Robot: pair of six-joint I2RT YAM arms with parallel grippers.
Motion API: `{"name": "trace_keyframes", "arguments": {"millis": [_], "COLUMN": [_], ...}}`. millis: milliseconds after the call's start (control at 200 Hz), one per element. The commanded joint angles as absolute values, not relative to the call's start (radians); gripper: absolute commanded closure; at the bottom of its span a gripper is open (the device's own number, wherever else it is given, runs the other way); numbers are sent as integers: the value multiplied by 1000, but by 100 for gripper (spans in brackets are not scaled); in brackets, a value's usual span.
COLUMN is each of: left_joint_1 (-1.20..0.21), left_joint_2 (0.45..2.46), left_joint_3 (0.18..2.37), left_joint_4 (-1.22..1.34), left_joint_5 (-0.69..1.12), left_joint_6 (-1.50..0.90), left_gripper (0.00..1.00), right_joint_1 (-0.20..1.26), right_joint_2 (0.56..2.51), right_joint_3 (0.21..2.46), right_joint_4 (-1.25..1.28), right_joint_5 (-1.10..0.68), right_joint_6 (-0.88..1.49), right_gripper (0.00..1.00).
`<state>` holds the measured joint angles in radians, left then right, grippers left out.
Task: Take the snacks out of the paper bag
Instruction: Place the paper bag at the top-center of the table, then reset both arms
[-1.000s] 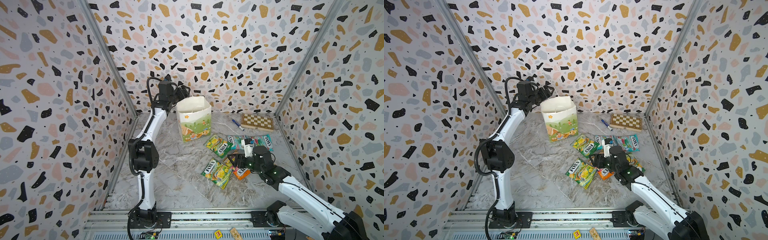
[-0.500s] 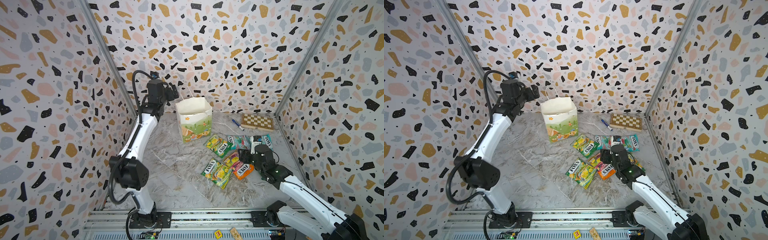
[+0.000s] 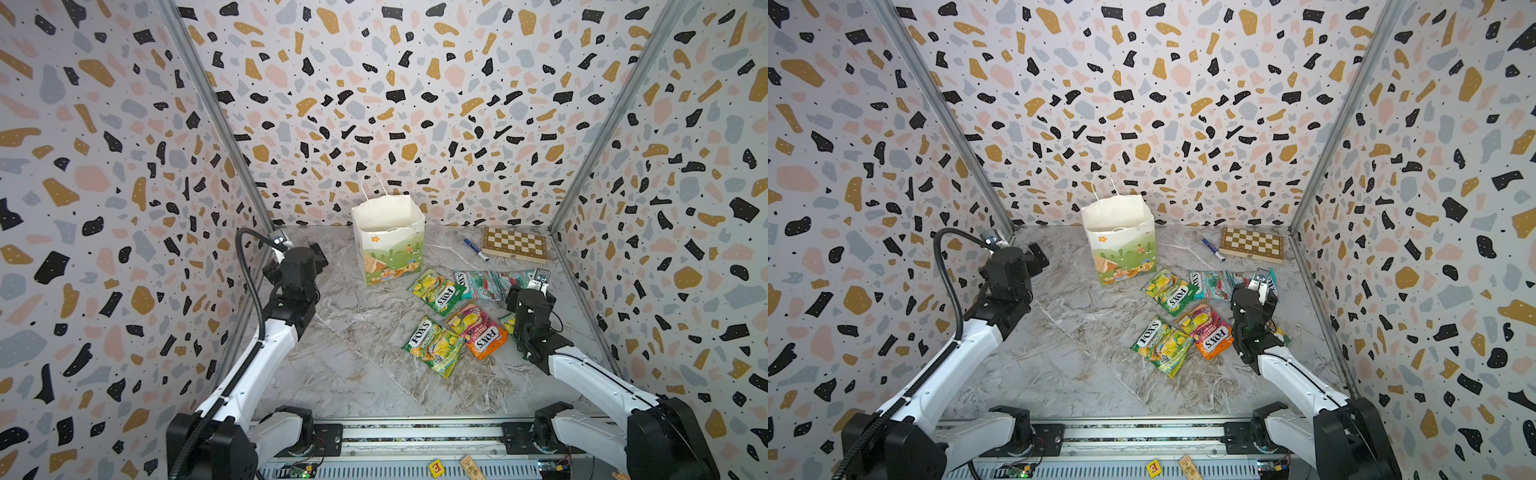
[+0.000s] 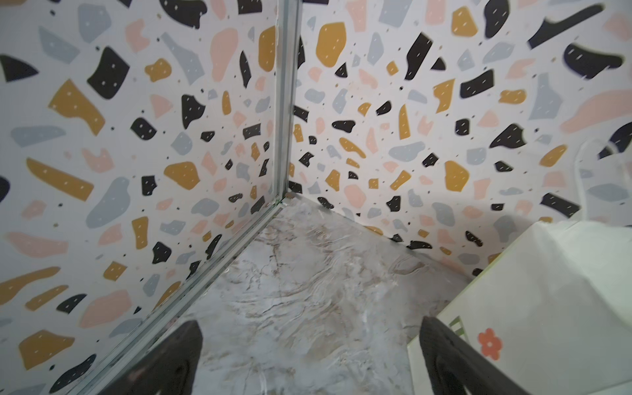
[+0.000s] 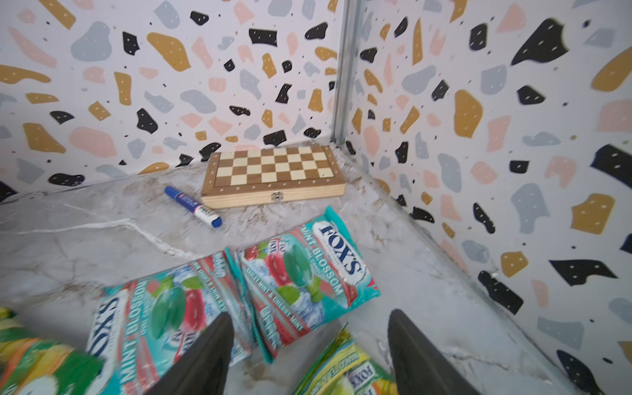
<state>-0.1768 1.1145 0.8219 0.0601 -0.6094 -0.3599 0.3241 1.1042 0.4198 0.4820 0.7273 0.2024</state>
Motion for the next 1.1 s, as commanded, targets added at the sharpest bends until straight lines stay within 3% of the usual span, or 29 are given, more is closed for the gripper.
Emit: {"name": "trace_keyframes", "arguments": {"millis": [0,205,621,1096], "left_joint_1": [-176,-176,-171,-55], "left_joint_2": [1069,1094,1228,1370], "left_joint_3": [722,511,310,259], "left_joint_4": [226,432,819,1042], "left_joint_5": [-699,-743,-716,-338], "left_joint_6": [-372,-274,-65,-46], "left_gripper": [0,0,0,0], "right_joint_1": [309,284,241,63], "right_joint_2": [1134,1210,1293,1297], "right_joint_3": [379,316,281,171], "right_joint_4": [749,906,948,1155], "right_joint_5": [799,877,708,331], "right_joint_6": [49,-16,51,130], "right_gripper": [26,22,22,20]}}
